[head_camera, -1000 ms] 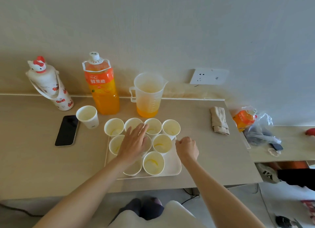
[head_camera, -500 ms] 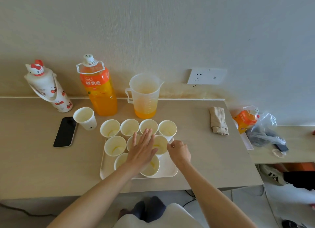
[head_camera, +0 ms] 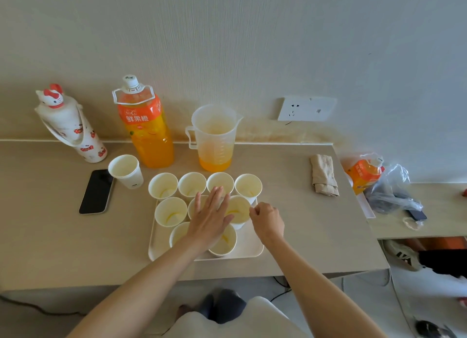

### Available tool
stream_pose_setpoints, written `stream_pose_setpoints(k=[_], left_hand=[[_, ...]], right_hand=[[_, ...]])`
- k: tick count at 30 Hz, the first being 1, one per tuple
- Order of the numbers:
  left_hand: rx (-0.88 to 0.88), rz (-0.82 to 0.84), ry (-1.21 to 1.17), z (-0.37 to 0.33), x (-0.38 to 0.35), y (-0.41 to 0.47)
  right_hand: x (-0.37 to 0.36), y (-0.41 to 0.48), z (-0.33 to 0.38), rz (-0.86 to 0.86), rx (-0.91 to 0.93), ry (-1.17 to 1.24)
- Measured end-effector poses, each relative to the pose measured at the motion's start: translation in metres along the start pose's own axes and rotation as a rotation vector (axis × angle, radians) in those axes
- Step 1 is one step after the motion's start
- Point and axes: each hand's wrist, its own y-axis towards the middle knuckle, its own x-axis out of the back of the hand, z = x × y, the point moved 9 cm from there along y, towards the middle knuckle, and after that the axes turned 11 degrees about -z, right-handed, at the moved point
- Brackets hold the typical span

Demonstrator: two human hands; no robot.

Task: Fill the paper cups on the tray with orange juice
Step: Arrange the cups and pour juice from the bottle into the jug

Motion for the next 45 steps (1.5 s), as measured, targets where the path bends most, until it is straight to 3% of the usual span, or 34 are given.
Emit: stream_pose_setpoints(k=[8,13,16,19,23,26,32,45], left_hand=[[0.178,-0.160,-0.156,0.048,0.018,-0.022],[0.454,-0.457,-0.112,0.102,0.050,-0.044],[0.578,-0.540,-0.073,0.126,0.063,-0.061],[0.576,-0.553,-0.080,0.134,0.063,-0.070],[0.428,-0.573,-0.125,0.121,0.059,-0.063],[0.377,-0.496,-0.198,0.106,0.057,-0.050],[0.402,-0.362,-0.154,0.097,0.049,-0.039],[0.404,-0.313,-0.142,0.094,0.046,-0.026]], right_hand=[[0.019,-0.006,0.015,-0.213,0.030,0.090],[-0.002,-0.022,0.064,-0.128,0.210,0.118],[-0.012,-0.034,0.090,-0.091,0.332,0.091],[-0.019,-0.037,0.096,-0.074,0.336,0.058],[-0.021,-0.032,0.085,-0.040,0.273,0.016],[-0.015,-0.026,0.078,-0.050,0.225,0.001],[-0.017,-0.025,0.076,-0.025,0.210,0.006],[-0.023,-0.022,0.081,-0.010,0.251,-0.009]])
